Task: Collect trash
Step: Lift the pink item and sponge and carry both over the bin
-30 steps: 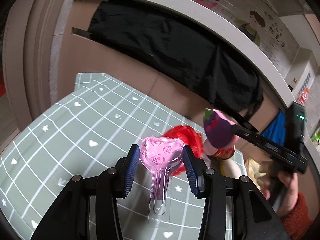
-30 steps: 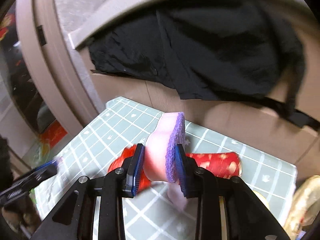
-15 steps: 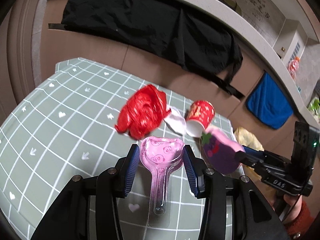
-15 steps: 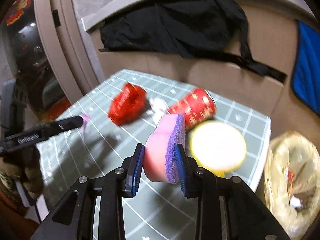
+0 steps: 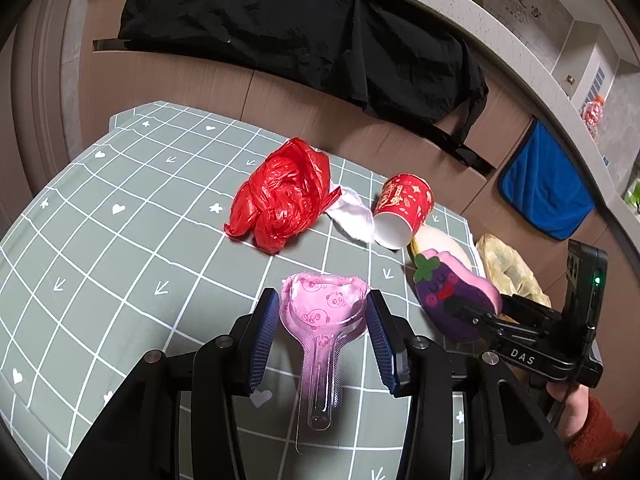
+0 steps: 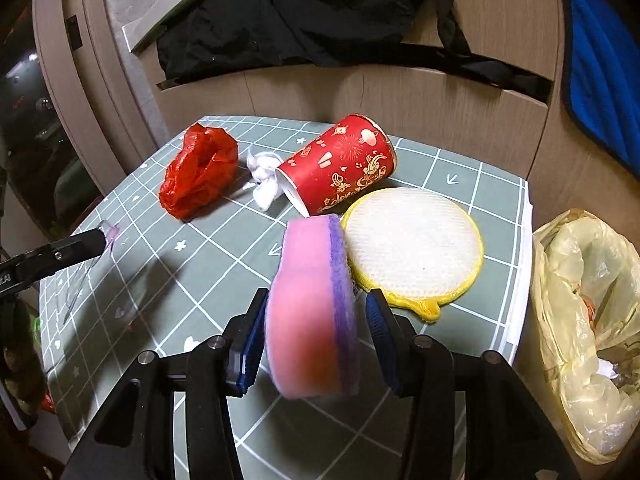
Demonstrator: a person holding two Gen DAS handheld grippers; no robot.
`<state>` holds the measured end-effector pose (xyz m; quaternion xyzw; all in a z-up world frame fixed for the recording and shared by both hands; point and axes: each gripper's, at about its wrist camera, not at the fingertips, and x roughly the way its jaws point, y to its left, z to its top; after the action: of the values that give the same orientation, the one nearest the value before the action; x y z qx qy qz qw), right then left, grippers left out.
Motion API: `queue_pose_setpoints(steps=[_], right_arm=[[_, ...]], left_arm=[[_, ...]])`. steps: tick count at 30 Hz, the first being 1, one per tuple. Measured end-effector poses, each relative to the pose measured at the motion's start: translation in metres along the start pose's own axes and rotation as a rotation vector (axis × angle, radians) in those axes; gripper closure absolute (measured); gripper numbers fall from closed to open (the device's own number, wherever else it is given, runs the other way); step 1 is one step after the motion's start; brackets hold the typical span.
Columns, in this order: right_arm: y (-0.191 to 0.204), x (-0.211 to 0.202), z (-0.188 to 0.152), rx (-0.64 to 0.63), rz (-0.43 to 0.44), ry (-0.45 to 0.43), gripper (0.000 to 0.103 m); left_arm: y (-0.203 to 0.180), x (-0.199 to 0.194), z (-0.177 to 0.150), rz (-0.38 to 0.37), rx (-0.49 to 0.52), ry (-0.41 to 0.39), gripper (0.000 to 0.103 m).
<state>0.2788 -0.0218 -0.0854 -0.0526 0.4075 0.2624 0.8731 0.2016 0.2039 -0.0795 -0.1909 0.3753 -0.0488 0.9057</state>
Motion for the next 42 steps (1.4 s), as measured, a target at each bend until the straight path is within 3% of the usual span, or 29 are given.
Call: queue_pose_setpoints(steps=[14, 18, 32, 36, 42], right_arm=[[0.013, 0.001, 0.01, -0.1, -0.015, -0.021, 0.061], [0.011, -0.006, 0.011, -0.109, 0.015, -0.022, 0.073], [-0.007, -0.056, 0.018, -0.07, 0.082, -0.111, 0.074], [-0.011, -0.073, 0.024, -0.066, 0.083, -0.152, 0.074], [-0.023, -0.114, 0.043, -0.067, 0.075, -0.257, 0.074]], left_arm=[[-0.015, 0.004, -0.002, 0.016, 0.031, 0.01, 0.057], [-0.025, 0.004, -0.001, 0.017, 0.051, 0.006, 0.057], [-0.069, -0.01, 0.013, 0.026, 0.148, -0.061, 0.057], [-0.087, -0.017, 0.025, 0.026, 0.188, -0.103, 0.057], [-0.13, -0.041, 0.056, 0.02, 0.279, -0.236, 0.057]])
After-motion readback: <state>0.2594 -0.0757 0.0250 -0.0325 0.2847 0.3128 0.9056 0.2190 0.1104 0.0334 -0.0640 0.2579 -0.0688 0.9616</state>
